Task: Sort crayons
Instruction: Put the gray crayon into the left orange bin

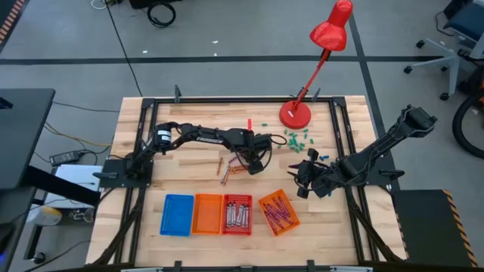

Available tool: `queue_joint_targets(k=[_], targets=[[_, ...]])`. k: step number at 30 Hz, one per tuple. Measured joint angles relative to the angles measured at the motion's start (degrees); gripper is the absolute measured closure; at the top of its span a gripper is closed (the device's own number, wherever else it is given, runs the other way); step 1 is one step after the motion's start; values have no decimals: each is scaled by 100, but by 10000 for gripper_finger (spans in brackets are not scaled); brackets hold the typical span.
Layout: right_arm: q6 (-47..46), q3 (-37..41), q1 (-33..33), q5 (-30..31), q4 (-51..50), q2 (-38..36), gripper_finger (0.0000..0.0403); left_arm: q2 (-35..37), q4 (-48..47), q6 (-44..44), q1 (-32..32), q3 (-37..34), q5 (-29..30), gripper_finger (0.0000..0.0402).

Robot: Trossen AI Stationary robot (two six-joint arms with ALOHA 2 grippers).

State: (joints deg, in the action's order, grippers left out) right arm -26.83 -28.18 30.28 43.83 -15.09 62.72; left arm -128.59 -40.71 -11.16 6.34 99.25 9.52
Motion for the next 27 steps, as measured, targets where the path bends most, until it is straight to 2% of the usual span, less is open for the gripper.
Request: queue_joint_targets(k=[8,17,23,27], targets=[[0,0,0,0,-11,0,300,68,-1349,-372,-499,908,-36,368],[0,2,-2,0,8,0,300,120,-3496,-1846,-1656,2027,145,366],[0,2,-2,46,48,0,300,122,-4578,-2401,-2480,2128,399,365],[1,2,-2,122,48,0,300,124,-4975,-3315,-2881,2025,773,365]])
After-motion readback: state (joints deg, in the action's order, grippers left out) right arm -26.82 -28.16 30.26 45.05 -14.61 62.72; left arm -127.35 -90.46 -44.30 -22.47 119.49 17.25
